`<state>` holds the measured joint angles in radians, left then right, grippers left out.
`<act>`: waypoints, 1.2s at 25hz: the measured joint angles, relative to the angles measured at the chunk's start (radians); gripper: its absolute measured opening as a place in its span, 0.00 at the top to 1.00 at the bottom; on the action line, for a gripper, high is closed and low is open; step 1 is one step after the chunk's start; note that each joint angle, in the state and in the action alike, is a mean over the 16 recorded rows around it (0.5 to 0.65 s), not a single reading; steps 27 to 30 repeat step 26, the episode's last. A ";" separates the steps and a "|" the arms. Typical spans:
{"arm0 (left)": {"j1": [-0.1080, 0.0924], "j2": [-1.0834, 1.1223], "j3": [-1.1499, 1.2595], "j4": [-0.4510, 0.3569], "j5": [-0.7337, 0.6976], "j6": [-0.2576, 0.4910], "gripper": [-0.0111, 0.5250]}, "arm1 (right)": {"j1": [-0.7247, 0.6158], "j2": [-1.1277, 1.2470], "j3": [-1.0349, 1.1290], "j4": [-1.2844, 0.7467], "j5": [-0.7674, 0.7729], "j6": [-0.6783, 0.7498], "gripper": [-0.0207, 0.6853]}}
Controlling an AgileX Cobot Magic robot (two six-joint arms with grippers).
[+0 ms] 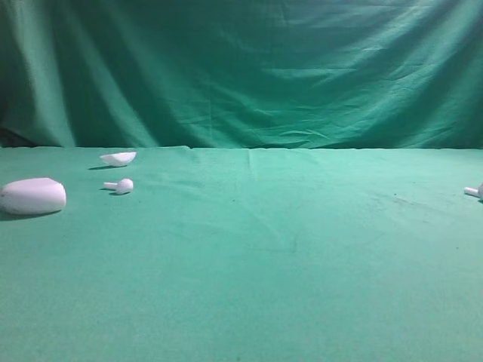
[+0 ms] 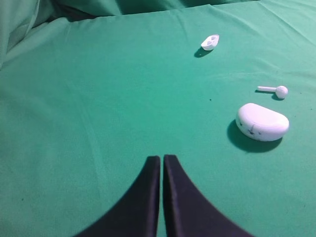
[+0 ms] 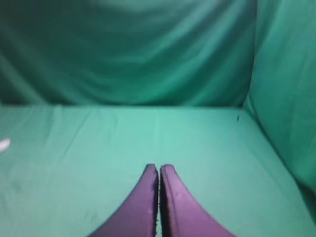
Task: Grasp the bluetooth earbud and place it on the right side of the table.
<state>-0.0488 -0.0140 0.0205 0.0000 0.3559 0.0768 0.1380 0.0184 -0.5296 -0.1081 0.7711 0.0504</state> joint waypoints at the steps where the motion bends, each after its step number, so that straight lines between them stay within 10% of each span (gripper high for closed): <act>1: 0.000 0.000 0.000 0.000 0.000 0.000 0.98 | -0.006 -0.008 0.039 0.000 -0.041 0.000 0.97; 12: 0.000 0.000 0.000 0.000 0.000 0.000 0.98 | -0.028 -0.035 0.460 0.005 -0.402 0.019 0.93; 30: 0.000 0.000 0.000 0.000 0.000 0.000 0.98 | -0.028 -0.035 0.558 0.008 -0.383 0.065 0.91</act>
